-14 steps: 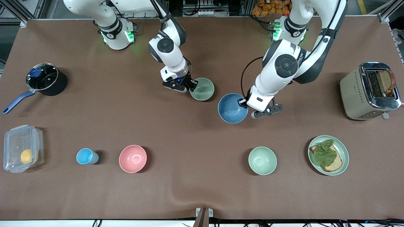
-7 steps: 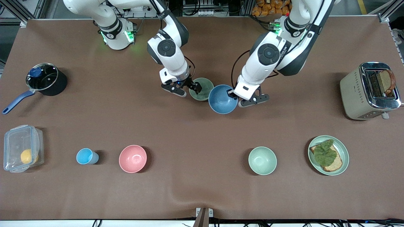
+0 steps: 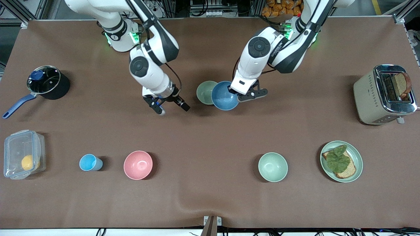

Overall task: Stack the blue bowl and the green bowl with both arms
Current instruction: 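Lower the green bowl with the right gripper while the left gripper lowers the blue bowl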

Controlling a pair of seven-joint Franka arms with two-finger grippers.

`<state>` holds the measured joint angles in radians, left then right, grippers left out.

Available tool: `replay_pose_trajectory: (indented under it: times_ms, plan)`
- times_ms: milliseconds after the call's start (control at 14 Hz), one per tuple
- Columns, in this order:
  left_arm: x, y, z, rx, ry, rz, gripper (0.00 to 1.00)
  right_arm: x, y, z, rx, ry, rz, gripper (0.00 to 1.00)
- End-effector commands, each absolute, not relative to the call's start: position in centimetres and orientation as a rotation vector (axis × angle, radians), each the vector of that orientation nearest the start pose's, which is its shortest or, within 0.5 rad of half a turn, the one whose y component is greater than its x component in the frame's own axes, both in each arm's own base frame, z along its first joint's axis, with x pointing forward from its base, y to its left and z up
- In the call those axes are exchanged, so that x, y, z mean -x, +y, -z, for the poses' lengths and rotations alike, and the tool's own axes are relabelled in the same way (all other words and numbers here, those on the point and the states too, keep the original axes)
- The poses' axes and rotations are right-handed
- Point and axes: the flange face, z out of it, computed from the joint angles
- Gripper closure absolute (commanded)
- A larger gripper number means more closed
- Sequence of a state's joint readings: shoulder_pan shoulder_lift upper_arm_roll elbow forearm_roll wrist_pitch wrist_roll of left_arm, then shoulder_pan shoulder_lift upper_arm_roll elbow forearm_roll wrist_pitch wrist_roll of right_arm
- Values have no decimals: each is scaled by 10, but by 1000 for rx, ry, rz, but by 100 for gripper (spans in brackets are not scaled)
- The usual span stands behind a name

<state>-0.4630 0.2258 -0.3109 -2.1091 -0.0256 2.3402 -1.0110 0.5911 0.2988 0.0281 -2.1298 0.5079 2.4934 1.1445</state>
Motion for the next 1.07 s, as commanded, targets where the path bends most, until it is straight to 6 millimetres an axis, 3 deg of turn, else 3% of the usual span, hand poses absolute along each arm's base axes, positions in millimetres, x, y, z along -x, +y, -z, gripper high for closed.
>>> replay_pose_trajectory:
  times_ms: [0, 357, 500, 643, 1000]
  plan:
    - [-400, -417, -306, 3191, -425, -56, 100, -467, 334, -235, 2415, 1481, -477, 0]
    - [-379, -446, -270, 3177, -399, 0, 100, -445, 345, -178, 2266, 1664, -600, 0]
    - [-364, -455, -253, 3161, -360, -36, 100, -434, 356, -175, 2221, 1690, -636, 0]
    - [-367, -463, -248, 3168, -358, -46, 100, -433, 357, -175, 2161, 1728, -665, 0]
    - [-370, -477, -253, 3189, -365, -35, 100, -430, 360, -175, 2151, 1711, -679, 0]
